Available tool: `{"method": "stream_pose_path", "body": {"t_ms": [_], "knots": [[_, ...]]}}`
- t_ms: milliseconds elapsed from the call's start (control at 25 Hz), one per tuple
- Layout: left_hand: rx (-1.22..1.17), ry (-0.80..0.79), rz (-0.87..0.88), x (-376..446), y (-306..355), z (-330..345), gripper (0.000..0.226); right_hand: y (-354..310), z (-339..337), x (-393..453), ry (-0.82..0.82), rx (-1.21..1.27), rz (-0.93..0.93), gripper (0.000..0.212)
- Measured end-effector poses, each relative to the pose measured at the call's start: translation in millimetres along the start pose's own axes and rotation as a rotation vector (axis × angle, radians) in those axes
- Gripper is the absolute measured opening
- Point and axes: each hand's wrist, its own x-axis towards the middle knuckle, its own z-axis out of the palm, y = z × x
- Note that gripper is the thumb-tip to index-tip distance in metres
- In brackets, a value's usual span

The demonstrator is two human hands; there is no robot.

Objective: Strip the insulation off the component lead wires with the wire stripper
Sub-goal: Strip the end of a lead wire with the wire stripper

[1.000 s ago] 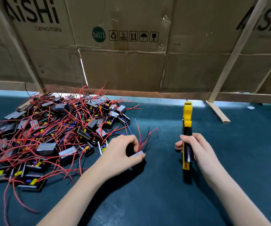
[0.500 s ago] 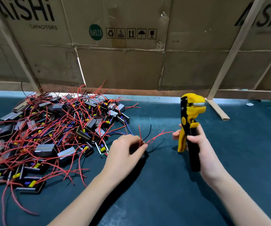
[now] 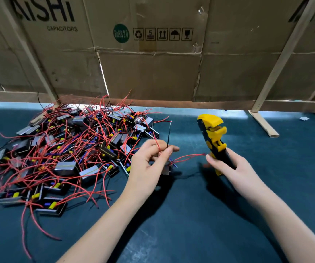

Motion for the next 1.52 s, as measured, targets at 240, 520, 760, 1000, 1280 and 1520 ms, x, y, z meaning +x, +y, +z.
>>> {"method": "stream_pose_path", "body": {"t_ms": [240, 520, 760, 1000, 1280, 1520], "knots": [[-0.278, -0.193, -0.109, 0.0, 0.7, -0.4, 0.025, 8.1, -22.9, 0.1, 0.408, -0.338, -0.01, 0.027], [0.412, -0.152, 0.296, -8.2, -1.6, 0.9, 0.024, 8.2, -10.5, -1.9, 0.418, -0.999, -0.102, 0.044], [0.712, -0.028, 0.346, -10.1, 2.2, 4.8, 0.031, 17.2, -6.0, 0.0, 0.439, -1.05, -0.206, 0.047], [0.721, -0.075, 0.342, -6.8, 3.9, 3.0, 0.029, 20.8, -5.6, 3.0, 0.496, -1.061, -0.27, 0.051], [0.654, -0.149, 0.292, -5.1, -0.4, 0.3, 0.023, 16.9, -7.8, 0.8, 0.489, -1.058, -0.264, 0.048], [0.605, -0.197, 0.276, -5.1, -4.3, -0.9, 0.022, 12.2, -11.4, -2.4, 0.456, -1.097, -0.226, 0.049]]}}
